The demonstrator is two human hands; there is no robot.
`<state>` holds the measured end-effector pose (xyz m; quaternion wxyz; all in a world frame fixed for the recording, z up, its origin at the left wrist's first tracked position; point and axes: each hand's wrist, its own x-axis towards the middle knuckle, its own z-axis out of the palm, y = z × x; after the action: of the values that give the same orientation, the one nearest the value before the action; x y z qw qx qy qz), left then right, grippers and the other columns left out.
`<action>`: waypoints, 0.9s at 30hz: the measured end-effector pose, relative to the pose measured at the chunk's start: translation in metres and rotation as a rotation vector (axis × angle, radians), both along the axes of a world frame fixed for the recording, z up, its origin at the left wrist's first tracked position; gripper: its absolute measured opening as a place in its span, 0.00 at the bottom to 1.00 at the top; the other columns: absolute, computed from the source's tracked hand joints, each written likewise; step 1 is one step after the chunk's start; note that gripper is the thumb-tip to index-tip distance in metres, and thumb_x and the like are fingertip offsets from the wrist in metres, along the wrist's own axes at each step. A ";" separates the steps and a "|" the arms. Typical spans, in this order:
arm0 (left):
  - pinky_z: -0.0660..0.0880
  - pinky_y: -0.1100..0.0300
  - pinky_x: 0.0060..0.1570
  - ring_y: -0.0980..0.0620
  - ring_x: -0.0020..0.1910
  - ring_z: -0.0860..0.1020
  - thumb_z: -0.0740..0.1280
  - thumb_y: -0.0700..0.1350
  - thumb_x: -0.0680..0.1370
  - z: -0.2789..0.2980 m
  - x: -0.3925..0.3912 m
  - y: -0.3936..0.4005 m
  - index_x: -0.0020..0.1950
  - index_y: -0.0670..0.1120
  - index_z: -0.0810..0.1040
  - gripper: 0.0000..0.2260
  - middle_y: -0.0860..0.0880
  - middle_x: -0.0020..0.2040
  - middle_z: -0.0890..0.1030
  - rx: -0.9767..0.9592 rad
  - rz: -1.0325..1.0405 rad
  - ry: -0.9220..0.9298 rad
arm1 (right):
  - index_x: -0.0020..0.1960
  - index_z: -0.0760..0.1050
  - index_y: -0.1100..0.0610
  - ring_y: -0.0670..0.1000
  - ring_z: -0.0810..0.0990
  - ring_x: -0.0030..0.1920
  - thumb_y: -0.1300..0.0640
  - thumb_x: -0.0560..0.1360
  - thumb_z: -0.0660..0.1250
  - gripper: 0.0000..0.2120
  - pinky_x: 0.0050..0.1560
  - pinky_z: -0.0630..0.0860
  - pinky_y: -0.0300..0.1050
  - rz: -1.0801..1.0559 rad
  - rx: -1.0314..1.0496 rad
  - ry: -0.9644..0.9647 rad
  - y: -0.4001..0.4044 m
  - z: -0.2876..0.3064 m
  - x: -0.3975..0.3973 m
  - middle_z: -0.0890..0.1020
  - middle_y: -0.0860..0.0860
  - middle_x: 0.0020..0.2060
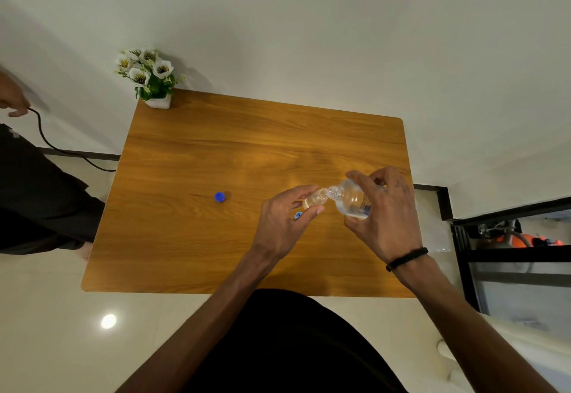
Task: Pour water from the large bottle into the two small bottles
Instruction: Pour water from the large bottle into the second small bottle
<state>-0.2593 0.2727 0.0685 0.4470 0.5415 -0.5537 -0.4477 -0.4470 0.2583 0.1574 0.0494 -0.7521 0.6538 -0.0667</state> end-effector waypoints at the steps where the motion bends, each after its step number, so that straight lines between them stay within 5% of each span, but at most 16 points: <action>1: 0.79 0.66 0.60 0.64 0.62 0.80 0.76 0.52 0.77 0.000 0.000 0.000 0.68 0.49 0.82 0.20 0.57 0.63 0.83 -0.002 0.000 -0.004 | 0.69 0.76 0.48 0.58 0.75 0.57 0.53 0.63 0.83 0.37 0.60 0.74 0.57 -0.001 0.002 0.001 0.000 0.000 0.000 0.74 0.55 0.56; 6: 0.79 0.66 0.60 0.65 0.61 0.80 0.76 0.52 0.77 0.000 0.000 0.001 0.68 0.50 0.82 0.20 0.62 0.62 0.82 -0.003 -0.003 -0.009 | 0.69 0.76 0.49 0.58 0.75 0.56 0.53 0.62 0.83 0.36 0.59 0.74 0.58 0.000 -0.005 0.000 0.001 -0.001 0.000 0.74 0.55 0.56; 27: 0.81 0.58 0.62 0.61 0.63 0.81 0.76 0.51 0.77 0.002 -0.002 0.003 0.68 0.48 0.81 0.21 0.54 0.64 0.83 0.009 -0.006 -0.007 | 0.67 0.77 0.49 0.58 0.75 0.54 0.54 0.60 0.83 0.36 0.57 0.76 0.59 0.022 -0.047 -0.010 0.003 -0.003 -0.004 0.74 0.55 0.54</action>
<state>-0.2609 0.2757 0.0710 0.4409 0.5435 -0.5550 -0.4497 -0.4509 0.2618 0.1546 0.0358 -0.7599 0.6435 -0.0852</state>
